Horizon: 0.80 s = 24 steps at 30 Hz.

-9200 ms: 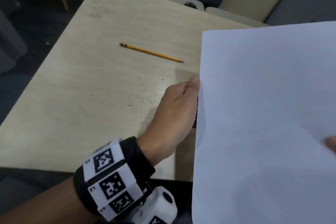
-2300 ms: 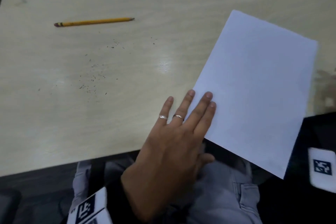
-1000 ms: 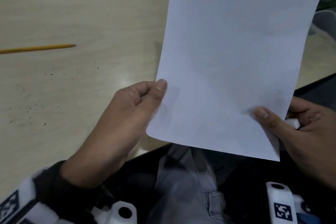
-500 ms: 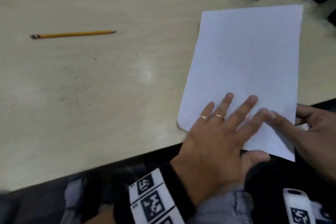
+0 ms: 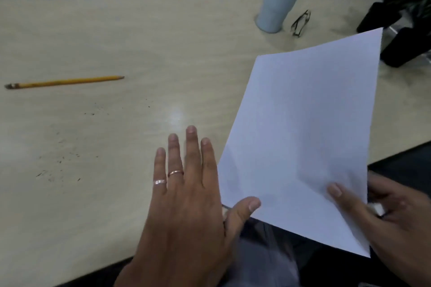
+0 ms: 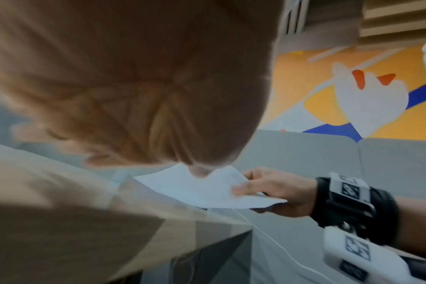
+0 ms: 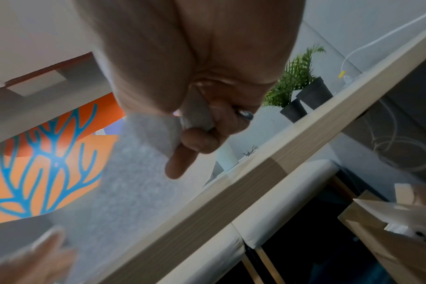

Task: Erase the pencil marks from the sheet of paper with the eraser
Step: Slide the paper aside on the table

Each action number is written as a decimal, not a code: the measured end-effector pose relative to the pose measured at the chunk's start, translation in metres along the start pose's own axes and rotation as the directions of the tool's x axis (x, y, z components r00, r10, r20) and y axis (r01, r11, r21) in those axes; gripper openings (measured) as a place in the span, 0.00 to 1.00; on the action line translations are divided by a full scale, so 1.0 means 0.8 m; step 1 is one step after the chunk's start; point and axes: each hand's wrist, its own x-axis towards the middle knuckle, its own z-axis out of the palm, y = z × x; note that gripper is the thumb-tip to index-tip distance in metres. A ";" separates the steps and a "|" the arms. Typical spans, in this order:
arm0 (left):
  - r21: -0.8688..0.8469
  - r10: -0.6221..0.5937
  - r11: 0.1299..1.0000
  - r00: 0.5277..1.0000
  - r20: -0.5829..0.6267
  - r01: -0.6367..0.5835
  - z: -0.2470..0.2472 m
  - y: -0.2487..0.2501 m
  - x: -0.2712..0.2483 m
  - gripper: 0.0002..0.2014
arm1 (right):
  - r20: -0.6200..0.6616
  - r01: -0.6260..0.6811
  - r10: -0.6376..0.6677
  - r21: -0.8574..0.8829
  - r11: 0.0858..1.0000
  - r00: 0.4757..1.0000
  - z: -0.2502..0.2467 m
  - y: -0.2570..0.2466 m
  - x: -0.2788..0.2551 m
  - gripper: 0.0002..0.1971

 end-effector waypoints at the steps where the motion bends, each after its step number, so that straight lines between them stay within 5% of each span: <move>1: -0.076 -0.002 0.997 1.000 -0.003 0.002 -0.010 0.004 0.005 0.52 | -0.018 0.028 -0.028 0.013 1.000 0.999 -0.003 0.000 -0.002 0.14; 4: -0.418 -0.069 0.906 0.998 0.014 0.068 -0.033 0.018 0.025 0.53 | -0.094 0.106 -0.098 0.079 0.991 0.991 -0.009 -0.008 -0.006 0.23; 7: -0.716 -0.098 0.696 0.995 -0.013 0.059 -0.039 0.018 0.045 0.46 | -0.140 0.141 -0.128 0.094 0.986 0.982 -0.014 -0.017 -0.005 0.26; 10: -0.858 -0.167 0.511 0.985 -0.040 0.052 -0.039 0.013 0.051 0.37 | -0.135 0.109 -0.090 0.137 0.985 0.987 -0.019 -0.016 -0.005 0.24; 13: -0.904 -0.169 0.420 0.986 0.014 0.085 -0.041 0.007 0.048 0.36 | -0.124 0.098 -0.077 0.171 0.980 0.989 -0.021 -0.011 -0.004 0.20; 19: -0.917 -0.189 0.392 0.982 -0.007 0.069 -0.039 -0.002 0.045 0.37 | -0.142 0.100 -0.079 0.143 0.985 0.987 -0.021 -0.011 0.004 0.11; 24: -0.868 -0.174 0.492 0.984 -0.023 0.067 -0.036 -0.011 0.041 0.35 | -0.236 0.119 -0.083 0.145 0.982 0.968 -0.019 -0.021 0.018 0.07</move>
